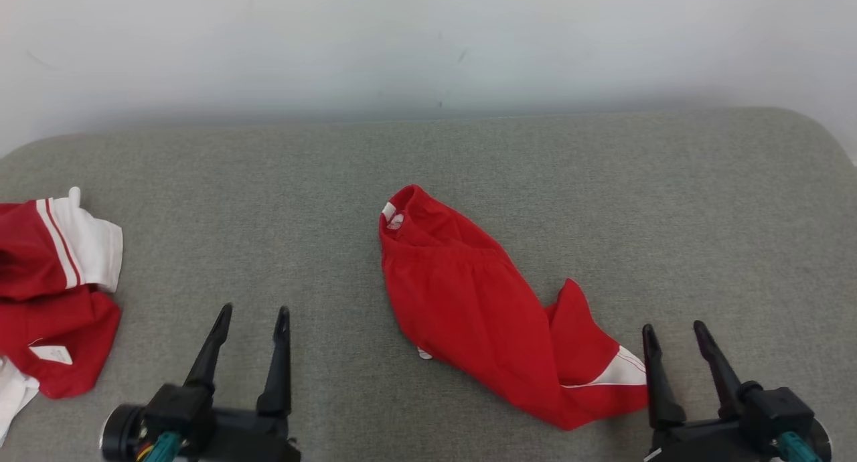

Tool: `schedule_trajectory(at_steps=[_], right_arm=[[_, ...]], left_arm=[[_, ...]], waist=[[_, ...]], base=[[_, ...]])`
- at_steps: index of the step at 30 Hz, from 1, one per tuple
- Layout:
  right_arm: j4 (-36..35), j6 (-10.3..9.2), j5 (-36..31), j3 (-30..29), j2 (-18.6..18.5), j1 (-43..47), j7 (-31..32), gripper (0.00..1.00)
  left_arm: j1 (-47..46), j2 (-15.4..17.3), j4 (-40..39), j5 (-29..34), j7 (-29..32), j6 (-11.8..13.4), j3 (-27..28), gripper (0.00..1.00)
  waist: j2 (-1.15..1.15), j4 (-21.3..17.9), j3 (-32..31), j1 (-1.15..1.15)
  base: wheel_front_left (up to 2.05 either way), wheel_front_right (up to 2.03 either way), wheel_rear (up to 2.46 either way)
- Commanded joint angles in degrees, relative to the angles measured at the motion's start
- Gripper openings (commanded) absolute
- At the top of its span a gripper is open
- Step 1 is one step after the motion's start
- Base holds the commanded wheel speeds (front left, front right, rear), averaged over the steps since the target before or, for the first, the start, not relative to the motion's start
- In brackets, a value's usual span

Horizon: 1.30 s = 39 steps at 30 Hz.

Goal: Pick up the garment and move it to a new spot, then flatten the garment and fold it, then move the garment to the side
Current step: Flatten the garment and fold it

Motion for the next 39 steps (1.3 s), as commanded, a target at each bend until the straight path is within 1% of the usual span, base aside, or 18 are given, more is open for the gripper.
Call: schedule_trajectory(at_steps=[1, 6, 10, 11, 12, 13, 16, 20, 27, 28, 30, 35, 36, 39], right_arm=[[-0.16, -0.11, -0.44, 0.58, 0.53, 0.27, -0.51, 1.0], [2.03, -0.11, 0.45, 3.67, 1.63, -0.04, -0.7, 1.0], [3.48, -0.11, 1.02, 5.82, 2.22, -1.41, -0.87, 1.0], [3.95, -0.11, 1.27, 6.35, 2.42, -1.87, -0.87, 1.0], [4.27, -0.11, 1.46, 6.54, 2.49, -2.17, -0.9, 1.0], [4.71, -0.11, 1.81, 6.78, 2.61, -2.71, -0.93, 1.0], [4.98, -0.11, 2.11, 6.79, 2.83, -3.44, -0.92, 1.0], [5.12, -0.11, 2.34, 7.04, 3.04, -3.71, -0.94, 1.0], [5.41, -0.11, 3.07, 7.59, 3.2, -4.7, -0.95, 1.0], [5.41, -0.11, 3.07, 7.59, 3.2, -4.7, -0.95, 1.0], [5.5, -0.11, 3.35, 7.58, 3.21, -4.78, -0.94, 1.0], [6.02, -0.11, 3.89, 7.6, 3.28, -4.99, -0.94, 1.0], [6.24, -0.11, 4.09, 7.63, 3.29, -5.13, -0.94, 1.0], [6.52, -0.11, 4.47, 7.66, 3.29, -5.28, -0.95, 1.0]], left_arm=[[-1.9, 0.65, 0.25, 0.26, -0.21, 0.07, -1.24, 1.0], [-7.35, 3.04, 2.03, -0.39, -0.21, 0.07, -6.6, 1.0], [-12.45, 5.13, 5.18, -1.56, -0.21, 0.07, -10.48, 1.0], [-15.16, 6.08, 7.22, -2.38, -0.21, 0.07, -12.7, 1.0], [-16.47, 6.52, 8.21, -2.82, -0.21, 0.07, -13.73, 1.0], [-19.02, 7.32, 10.77, -3.42, -0.21, 0.07, -16.72, 1.0], [-23.16, 8.15, 14.54, -5.36, -0.2, 0.07, -21.58, 1.0], [-29.09, 8.37, 20.34, -8.83, -0.01, 0.09, -28.24, 1.0], [-37.59, 8.02, 27.72, -16.11, 3.58, 0.08, -39.75, 1.0], [-37.59, 8.02, 27.72, -16.11, 3.58, 0.08, -39.75, 1.0], [-39.52, 8.2, 29.03, -18.5, 4.46, 0.09, -42.43, 1.0], [-43.27, 8.84, 32.98, -23.31, 9.4, 0.09, -48.6, 1.0], [-44.49, 8.94, 34.42, -25.27, 11.42, 0.09, -50.44, 1.0], [-46.12, 9.14, 35.97, -27.51, 14.63, 0.09, -53.45, 1.0]], waist=[[0.0, -0.51, -0.16, 0.0], [0.0, -2.32, -0.18, 0.0], [0.0, -4.73, 0.43, 0.0], [0.0, -6.12, 1.07, 0.0], [0.0, -6.79, 1.41, 0.0], [0.0, -8.1, 2.08, 0.0], [0.0, -9.78, 3.0, 0.0], [0.0, -11.64, 4.02, 0.0], [0.0, -13.95, 5.29, 0.0], [0.0, -13.95, 5.29, 0.0], [0.0, -14.38, 5.54, 0.0], [0.0, -15.0, 5.77, 0.0], [0.0, -15.09, 5.76, 0.0], [0.0, -15.09, 5.74, 0.0]], base=[[0.0, 0.0, 0.0], [0.0, 0.0, 0.0], [0.0, 0.0, 0.0], [0.0, 0.0, 0.0], [0.0, 0.0, 0.0], [0.0, 0.0, 0.0], [0.0, 0.0, 0.0], [0.0, 0.0, 0.0], [0.0, 0.0, 0.0], [0.0, 0.0, 0.0], [0.0, 0.0, 0.0], [0.0, 0.0, 0.0], [0.0, 0.0, 0.0], [0.0, 0.0, 0.0]])
